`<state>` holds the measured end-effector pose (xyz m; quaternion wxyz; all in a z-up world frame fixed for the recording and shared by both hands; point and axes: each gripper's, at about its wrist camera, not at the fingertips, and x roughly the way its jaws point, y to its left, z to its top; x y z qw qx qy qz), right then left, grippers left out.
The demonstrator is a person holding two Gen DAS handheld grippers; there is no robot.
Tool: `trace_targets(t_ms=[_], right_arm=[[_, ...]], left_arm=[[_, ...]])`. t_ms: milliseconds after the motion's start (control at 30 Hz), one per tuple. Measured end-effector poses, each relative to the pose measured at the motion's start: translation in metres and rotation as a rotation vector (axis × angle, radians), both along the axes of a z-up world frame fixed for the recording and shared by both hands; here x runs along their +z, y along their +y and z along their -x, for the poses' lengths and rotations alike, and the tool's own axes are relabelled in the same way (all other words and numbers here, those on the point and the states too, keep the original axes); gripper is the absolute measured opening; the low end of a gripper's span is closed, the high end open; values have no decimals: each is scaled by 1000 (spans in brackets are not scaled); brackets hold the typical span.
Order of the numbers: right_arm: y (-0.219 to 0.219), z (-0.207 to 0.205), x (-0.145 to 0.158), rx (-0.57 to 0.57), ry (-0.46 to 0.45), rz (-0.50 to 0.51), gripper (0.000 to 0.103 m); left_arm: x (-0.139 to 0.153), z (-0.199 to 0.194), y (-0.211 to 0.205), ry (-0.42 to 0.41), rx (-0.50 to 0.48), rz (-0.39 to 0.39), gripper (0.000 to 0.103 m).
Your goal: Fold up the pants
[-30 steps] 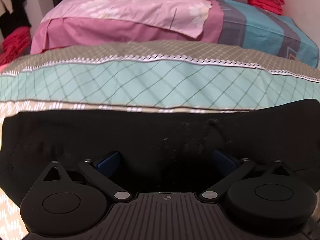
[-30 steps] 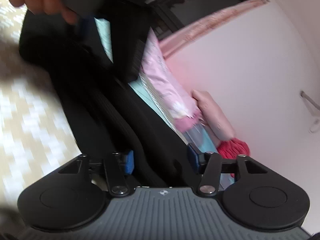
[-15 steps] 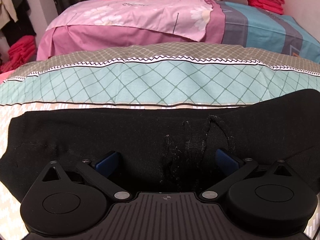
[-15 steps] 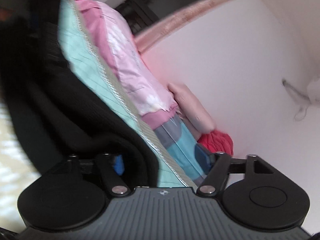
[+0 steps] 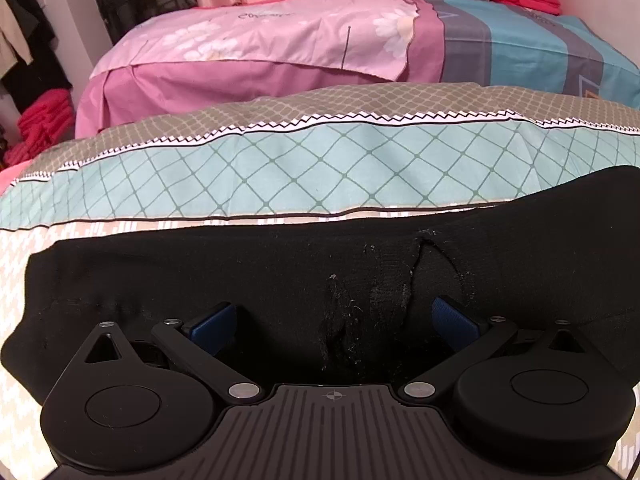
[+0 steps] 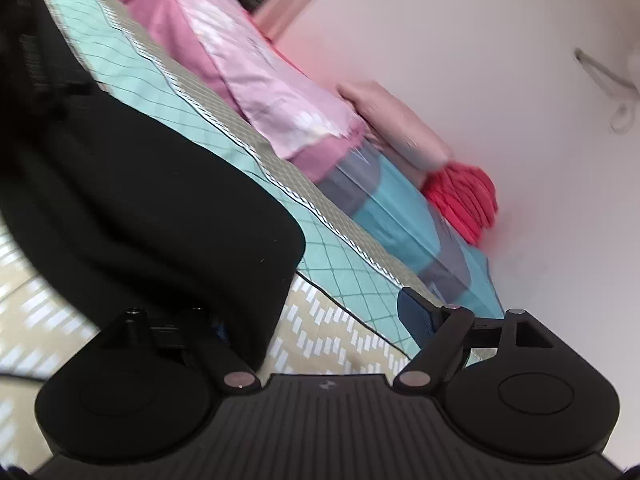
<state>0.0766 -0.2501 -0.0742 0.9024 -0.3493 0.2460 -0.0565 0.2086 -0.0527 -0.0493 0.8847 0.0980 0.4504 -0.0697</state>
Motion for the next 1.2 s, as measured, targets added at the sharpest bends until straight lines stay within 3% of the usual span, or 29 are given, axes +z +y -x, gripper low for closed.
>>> trace_targets(t_ms=[133, 200, 300, 433, 467, 567, 667, 867, 933, 1033, 1133, 1200], right_arm=[[3, 46, 9, 172, -23, 84, 90], [3, 62, 18, 242, -22, 59, 90], [8, 59, 42, 268, -42, -85, 88], [11, 21, 70, 221, -57, -343, 62], [12, 9, 73, 203, -38, -415, 62], [12, -17, 69, 150, 21, -565, 62], [17, -50, 36, 59, 218, -524, 60], [21, -43, 32, 36, 167, -518, 73], [29, -47, 33, 38, 198, -454, 72], [54, -46, 52, 78, 81, -343, 76], [100, -47, 69, 221, 36, -353, 82], [141, -49, 72, 337, 75, -395, 83]], left_arm=[[0, -2, 1, 12, 4, 9, 103], [0, -3, 1, 15, 4, 11, 103], [0, -3, 2, 19, 3, 14, 103], [0, -5, 2, 30, 1, 20, 103], [1, -6, 4, 40, -2, 32, 103], [4, -18, 25, 128, -16, 193, 103], [14, -22, 53, 160, -9, 358, 103], [44, -9, 111, 131, 14, 594, 103], [50, -3, 131, 118, 69, 596, 103], [56, 14, 164, 61, 243, 492, 103], [53, 38, 203, 32, 493, 362, 103], [50, 57, 236, 20, 633, 370, 103]])
